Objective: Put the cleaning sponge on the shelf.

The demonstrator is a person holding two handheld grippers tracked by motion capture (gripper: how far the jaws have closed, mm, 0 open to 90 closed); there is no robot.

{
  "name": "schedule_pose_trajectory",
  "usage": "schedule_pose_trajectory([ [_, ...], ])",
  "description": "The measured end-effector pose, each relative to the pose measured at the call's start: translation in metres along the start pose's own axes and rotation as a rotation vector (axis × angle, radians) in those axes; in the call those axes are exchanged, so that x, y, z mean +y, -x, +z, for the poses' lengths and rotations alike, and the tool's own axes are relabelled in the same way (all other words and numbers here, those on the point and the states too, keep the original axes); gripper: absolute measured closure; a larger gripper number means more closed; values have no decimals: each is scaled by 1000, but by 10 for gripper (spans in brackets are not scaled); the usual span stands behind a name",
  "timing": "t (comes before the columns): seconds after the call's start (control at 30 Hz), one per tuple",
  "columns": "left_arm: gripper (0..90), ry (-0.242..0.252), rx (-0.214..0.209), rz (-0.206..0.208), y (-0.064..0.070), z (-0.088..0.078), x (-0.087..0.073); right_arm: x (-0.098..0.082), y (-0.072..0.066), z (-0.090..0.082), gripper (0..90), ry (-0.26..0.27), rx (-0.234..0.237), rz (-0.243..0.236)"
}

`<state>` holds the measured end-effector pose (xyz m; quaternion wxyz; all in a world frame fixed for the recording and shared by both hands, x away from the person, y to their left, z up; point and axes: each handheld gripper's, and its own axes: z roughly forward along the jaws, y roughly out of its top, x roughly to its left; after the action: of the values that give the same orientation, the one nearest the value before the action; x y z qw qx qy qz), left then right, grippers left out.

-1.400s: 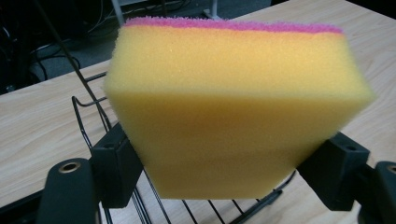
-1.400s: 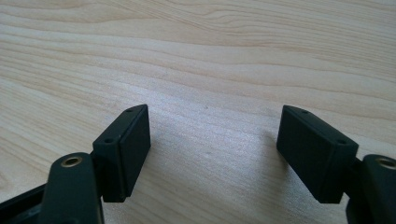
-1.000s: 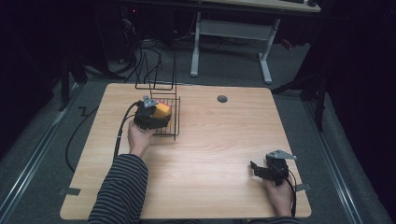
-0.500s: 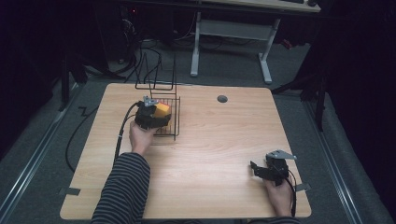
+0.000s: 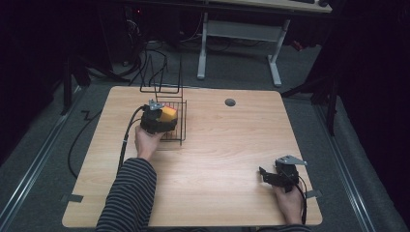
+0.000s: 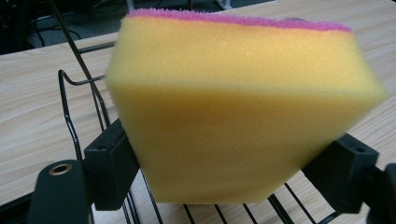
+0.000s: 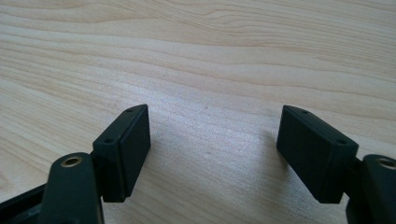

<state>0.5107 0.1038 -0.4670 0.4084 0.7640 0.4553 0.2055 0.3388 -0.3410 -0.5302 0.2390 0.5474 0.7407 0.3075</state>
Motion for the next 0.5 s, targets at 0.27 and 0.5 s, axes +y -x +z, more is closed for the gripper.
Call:
schedule_pose_trajectory([
  [0.27, 149, -14, -5, -18, -2, 1, -1, 0, 0, 0, 263, 0, 0, 1],
  [0.5, 117, -22, -17, -22, -2, 2, -2, 0, 0, 0, 263, 0, 0, 0],
])
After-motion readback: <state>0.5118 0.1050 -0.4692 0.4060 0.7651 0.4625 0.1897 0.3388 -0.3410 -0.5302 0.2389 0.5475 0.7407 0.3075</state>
